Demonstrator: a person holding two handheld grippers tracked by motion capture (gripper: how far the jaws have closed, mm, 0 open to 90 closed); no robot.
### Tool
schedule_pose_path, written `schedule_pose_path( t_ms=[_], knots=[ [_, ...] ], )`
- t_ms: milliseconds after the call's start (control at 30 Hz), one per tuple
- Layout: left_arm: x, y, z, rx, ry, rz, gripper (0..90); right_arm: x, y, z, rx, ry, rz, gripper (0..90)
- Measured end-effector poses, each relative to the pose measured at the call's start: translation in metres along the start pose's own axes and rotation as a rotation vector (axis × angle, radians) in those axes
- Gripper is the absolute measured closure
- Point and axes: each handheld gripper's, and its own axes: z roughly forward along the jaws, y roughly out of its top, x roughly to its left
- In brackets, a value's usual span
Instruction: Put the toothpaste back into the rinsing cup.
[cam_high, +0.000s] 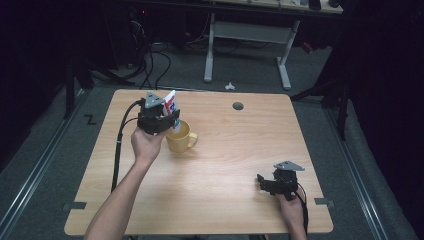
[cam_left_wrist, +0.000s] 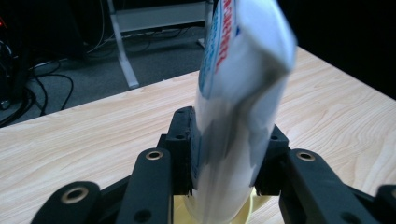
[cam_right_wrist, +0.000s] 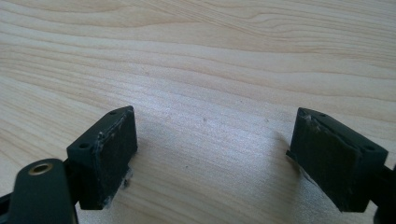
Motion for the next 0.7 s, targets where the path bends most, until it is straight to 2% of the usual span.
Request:
schedule_pose_path(
  t_ms=[333, 500, 567, 700],
  knots=[
    [0.004, -0.001, 0.012, 0.017, 0.019, 0.000, 65.6, 0.000, 0.000, 0.000, -0.001, 0.000, -0.001, 14.8],
    [0.007, -0.002, 0.019, 0.026, 0.025, -0.014, 65.5, 0.000, 0.000, 0.000, -0.001, 0.001, -0.002, 14.8],
    [0.006, -0.003, 0.021, 0.025, 0.022, -0.022, 65.5, 0.000, 0.000, 0.000, -0.001, 0.002, -0.002, 14.8],
    [0.003, -0.005, 0.026, 0.033, 0.021, -0.013, 65.5, 0.000, 0.000, 0.000, 0.000, 0.002, 0.000, 14.8]
  ],
)
